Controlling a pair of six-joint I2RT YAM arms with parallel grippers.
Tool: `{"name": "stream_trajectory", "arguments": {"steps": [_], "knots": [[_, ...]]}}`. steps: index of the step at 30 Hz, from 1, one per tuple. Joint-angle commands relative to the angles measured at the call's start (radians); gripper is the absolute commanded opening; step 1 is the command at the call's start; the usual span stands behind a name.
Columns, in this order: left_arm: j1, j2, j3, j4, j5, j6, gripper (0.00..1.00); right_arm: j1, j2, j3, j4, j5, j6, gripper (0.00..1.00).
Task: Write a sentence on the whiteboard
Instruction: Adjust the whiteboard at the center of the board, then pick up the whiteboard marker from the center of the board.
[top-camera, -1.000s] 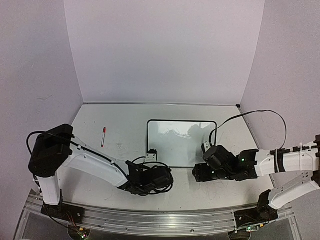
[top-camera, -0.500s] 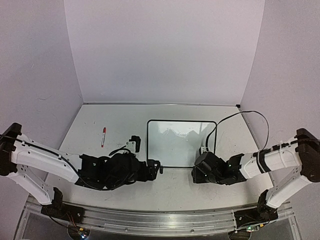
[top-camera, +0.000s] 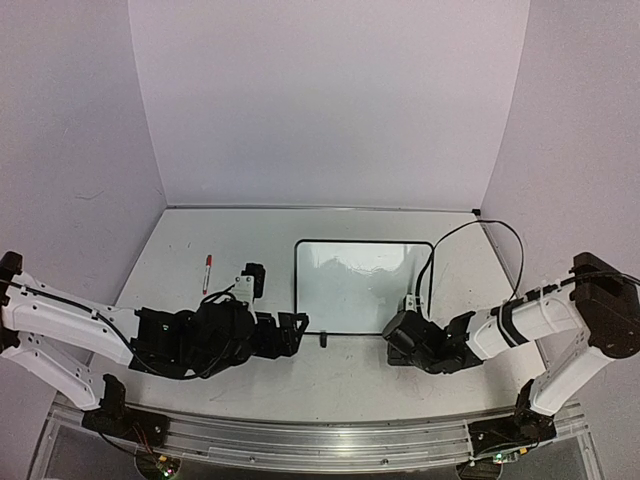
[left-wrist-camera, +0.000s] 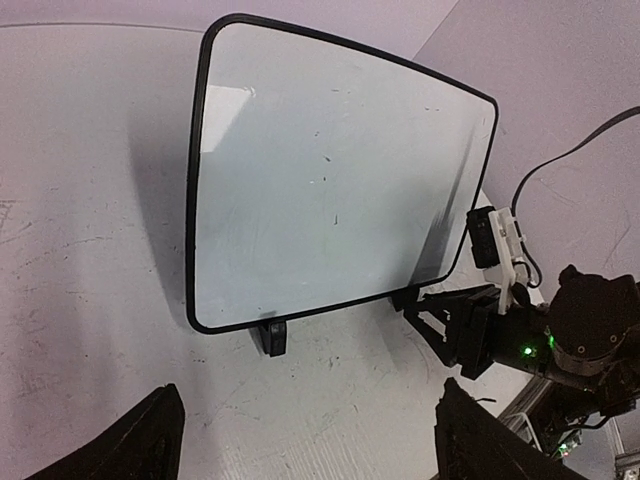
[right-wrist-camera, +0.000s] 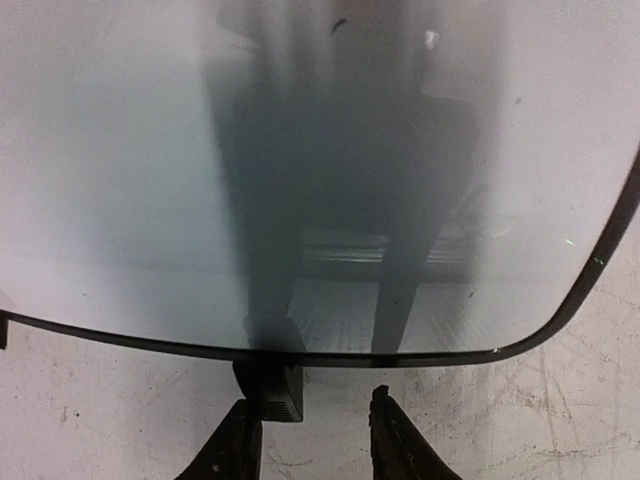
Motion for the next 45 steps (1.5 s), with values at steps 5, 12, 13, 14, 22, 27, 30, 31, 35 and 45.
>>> {"name": "stream_trajectory", "arguments": {"steps": [5,12,13,14,22,27,30,31,35,45], "knots": [[-0.003,-0.086,-0.030,0.030,-0.031,0.032,0.88,-0.030,0.016,0.013,0.013,0.134,0.023,0.34],[-0.004,-0.087,-0.029,0.030,-0.026,0.026,0.88,-0.093,-0.029,-0.032,0.019,0.138,0.009,0.33],[-0.004,-0.088,-0.030,0.030,-0.027,0.025,0.88,-0.097,-0.033,-0.036,0.029,0.132,0.002,0.33],[-0.004,-0.088,-0.030,0.030,-0.029,0.024,0.88,-0.098,-0.035,-0.037,0.041,0.129,-0.010,0.33],[-0.001,-0.112,-0.035,0.015,-0.052,0.028,0.92,-0.101,-0.025,-0.033,0.030,0.145,0.004,0.38],[0.074,-0.181,-0.048,-0.048,-0.019,0.005,0.95,-0.079,-0.088,-0.023,0.015,0.105,-0.040,0.49],[0.172,-0.219,-0.057,-0.087,0.073,-0.005,0.95,-0.065,-0.148,-0.023,0.004,0.060,-0.058,0.56],[0.200,-0.230,-0.058,-0.109,0.092,-0.004,0.96,-0.060,-0.170,-0.025,-0.001,0.045,-0.064,0.58],[0.311,-0.237,-0.012,-0.245,0.105,0.027,0.98,-0.041,-0.279,-0.037,-0.007,-0.008,-0.113,0.64],[0.840,0.011,0.186,-0.391,0.351,0.275,0.95,-0.041,-0.581,-0.036,0.019,-0.023,-0.323,0.76]]}}
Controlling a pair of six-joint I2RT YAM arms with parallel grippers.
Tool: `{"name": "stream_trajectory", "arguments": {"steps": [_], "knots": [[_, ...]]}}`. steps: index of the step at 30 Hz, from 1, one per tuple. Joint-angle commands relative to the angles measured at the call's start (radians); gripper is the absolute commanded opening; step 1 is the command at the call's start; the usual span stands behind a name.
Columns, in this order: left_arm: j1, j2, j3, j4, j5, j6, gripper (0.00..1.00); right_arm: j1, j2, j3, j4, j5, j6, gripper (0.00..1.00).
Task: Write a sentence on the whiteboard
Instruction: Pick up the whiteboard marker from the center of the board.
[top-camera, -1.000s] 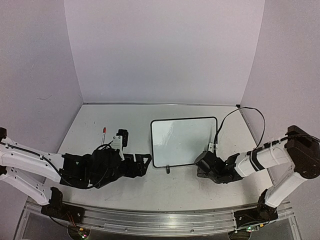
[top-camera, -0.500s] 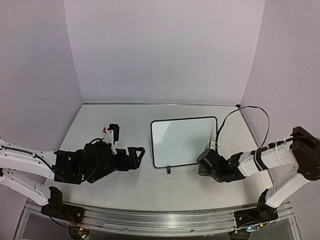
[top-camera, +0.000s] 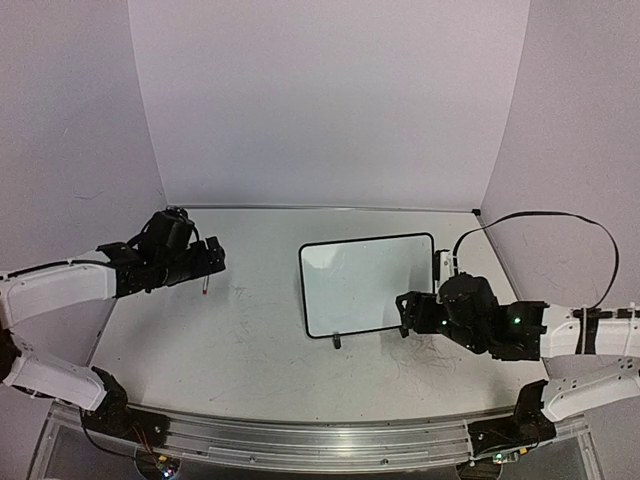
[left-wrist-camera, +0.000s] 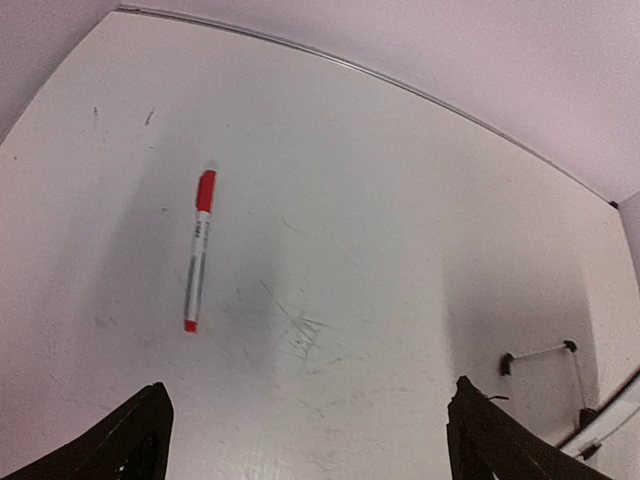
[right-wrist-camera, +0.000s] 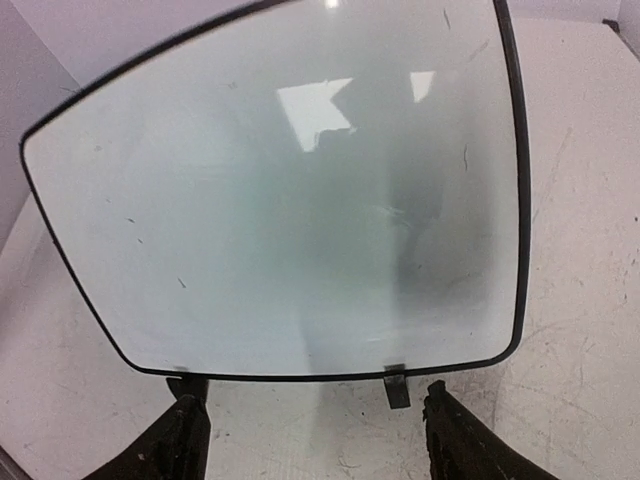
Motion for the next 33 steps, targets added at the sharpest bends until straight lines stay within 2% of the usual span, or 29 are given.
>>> {"name": "stream_trajectory", "arguments": {"steps": [1,8,16,19,24,27,33], "knots": [[0.179,0.175,0.134,-0.071,0.130,0.163,0.92,0.002,-0.137,0.004,0.024,-0.008,-0.126,0.76],[0.275,0.518,0.361,-0.105,0.148,0.252,0.71,0.002,-0.263,-0.001,0.031,-0.019,-0.176,0.80],[0.304,0.775,0.594,-0.228,0.126,0.273,0.62,0.002,-0.300,-0.029,0.048,-0.042,-0.178,0.82],[0.309,0.827,0.665,-0.273,0.100,0.277,0.59,0.001,-0.319,-0.046,0.075,-0.034,-0.182,0.83],[0.338,0.862,0.691,-0.294,0.108,0.280,0.61,0.002,-0.348,-0.060,0.077,-0.016,-0.202,0.87],[0.361,0.882,0.681,-0.295,0.153,0.281,0.49,0.002,-0.356,-0.053,0.078,-0.020,-0.220,0.87],[0.386,0.902,0.664,-0.290,0.170,0.287,0.41,0.002,-0.363,-0.053,0.078,-0.021,-0.222,0.87]]}}
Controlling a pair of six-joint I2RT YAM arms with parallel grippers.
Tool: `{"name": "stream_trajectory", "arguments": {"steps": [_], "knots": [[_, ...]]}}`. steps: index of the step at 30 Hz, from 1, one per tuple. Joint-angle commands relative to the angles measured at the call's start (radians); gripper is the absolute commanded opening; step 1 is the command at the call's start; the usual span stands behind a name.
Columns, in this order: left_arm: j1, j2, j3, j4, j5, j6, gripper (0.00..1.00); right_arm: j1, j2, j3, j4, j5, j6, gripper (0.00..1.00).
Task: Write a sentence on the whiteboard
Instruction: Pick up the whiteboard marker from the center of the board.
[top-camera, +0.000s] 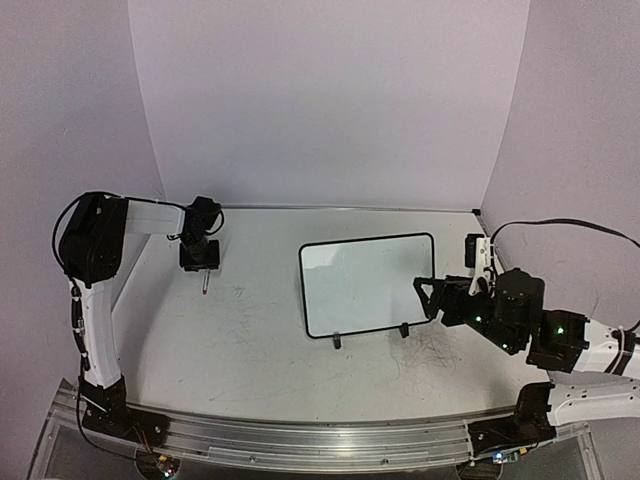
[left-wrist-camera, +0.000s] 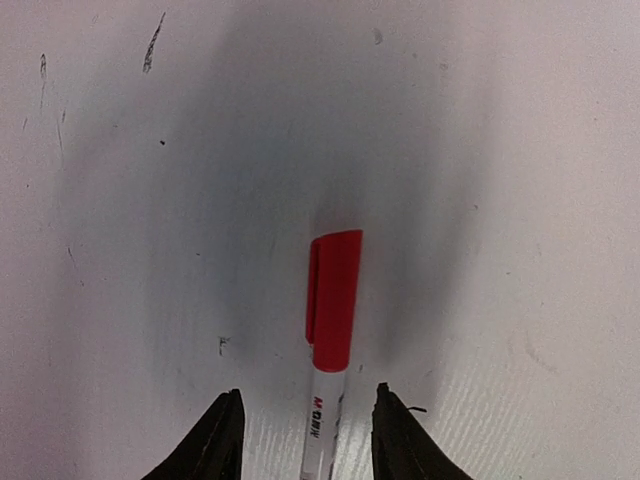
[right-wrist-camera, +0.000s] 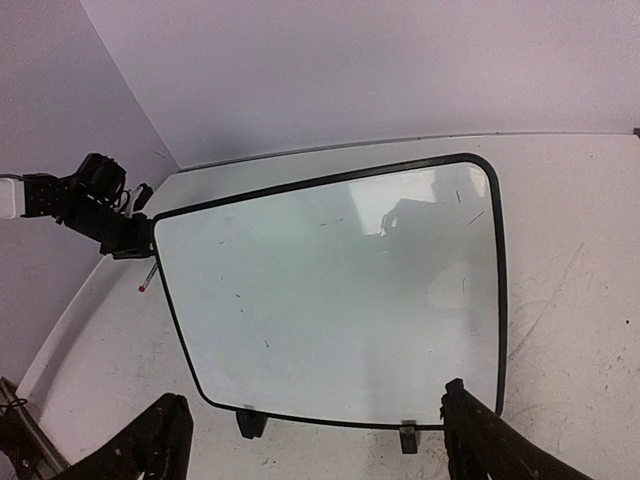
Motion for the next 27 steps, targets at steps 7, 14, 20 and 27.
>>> {"name": "stream_trajectory", "arguments": {"steps": [7,14,20,27], "knots": [[0.033,0.008,-0.031,0.033,0.068,0.023,0.24,0.002,-0.021,-0.006,0.034,-0.008,0.021,0.87],[0.033,0.010,-0.075,0.072,0.114,0.022,0.21,0.001,-0.021,0.013,0.032,-0.030,0.044,0.87],[0.033,-0.024,-0.127,0.103,0.120,0.023,0.12,0.002,-0.010,0.066,-0.018,-0.044,0.072,0.87],[0.033,-0.166,-0.231,0.159,0.164,0.013,0.05,0.002,-0.003,0.114,-0.062,-0.077,0.126,0.90]]}}
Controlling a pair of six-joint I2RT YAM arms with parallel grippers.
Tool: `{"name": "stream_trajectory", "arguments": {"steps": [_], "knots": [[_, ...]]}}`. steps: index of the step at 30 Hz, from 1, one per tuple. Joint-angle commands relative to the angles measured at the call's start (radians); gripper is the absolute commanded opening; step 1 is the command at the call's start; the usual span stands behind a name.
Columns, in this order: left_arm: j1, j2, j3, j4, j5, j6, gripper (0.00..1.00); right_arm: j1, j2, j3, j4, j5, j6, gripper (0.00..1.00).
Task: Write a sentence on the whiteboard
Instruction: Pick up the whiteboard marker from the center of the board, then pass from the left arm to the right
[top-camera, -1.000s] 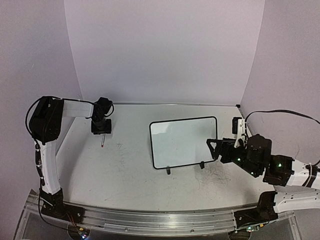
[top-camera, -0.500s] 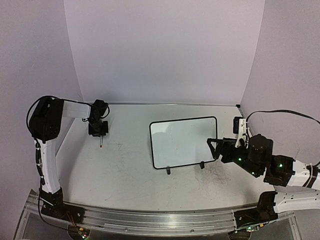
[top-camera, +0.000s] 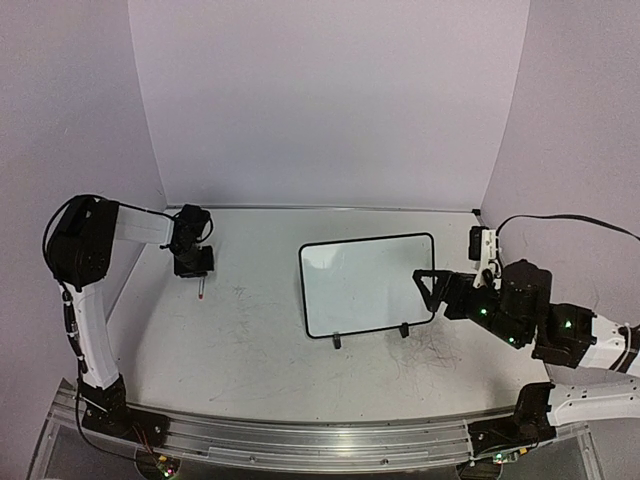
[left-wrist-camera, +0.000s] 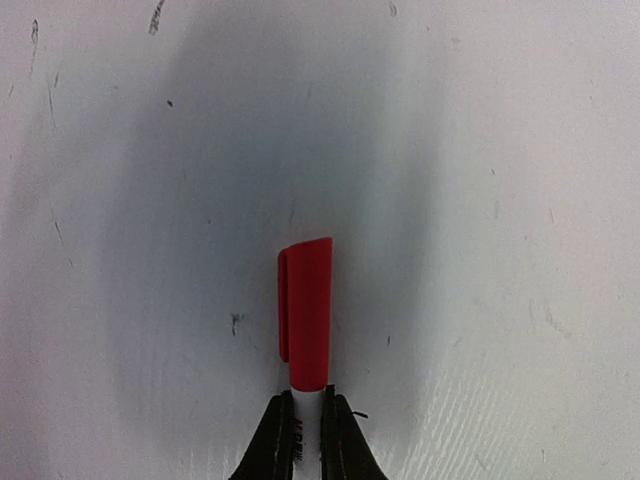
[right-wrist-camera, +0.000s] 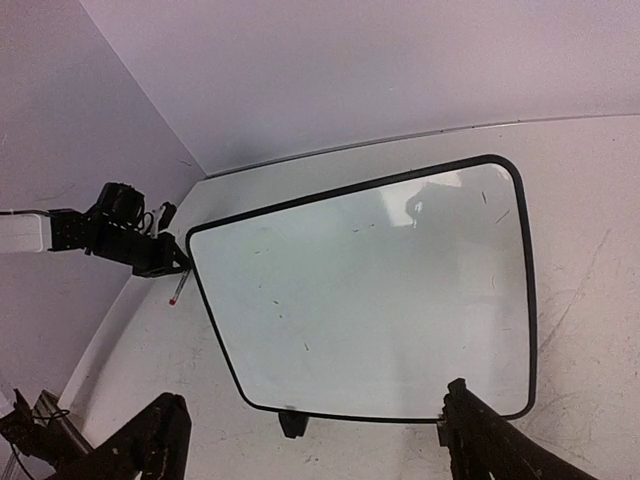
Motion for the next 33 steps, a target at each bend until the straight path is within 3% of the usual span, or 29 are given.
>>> {"name": "stream_trajectory", "arguments": {"steps": [1,10,17,26,33], "knots": [[-0.007,-0.135,-0.094,0.010,0.101,-0.013,0.05,0.002,0.008,0.067,-0.022,-0.034,0.045,0.91],[-0.009,-0.571,-0.352,0.187,0.408,-0.098,0.02,0.002,0.019,0.113,0.035,-0.171,0.059,0.95],[-0.017,-0.888,-0.538,0.531,0.687,-0.347,0.00,0.002,0.159,0.177,0.241,-0.332,0.064,0.98],[-0.223,-1.092,-0.666,0.821,0.537,-0.604,0.00,0.045,0.690,0.401,0.712,-0.599,0.149,0.95],[-0.243,-1.157,-0.773,0.971,0.498,-0.748,0.00,0.104,0.997,0.565,0.981,-0.657,0.175,0.84]]}}
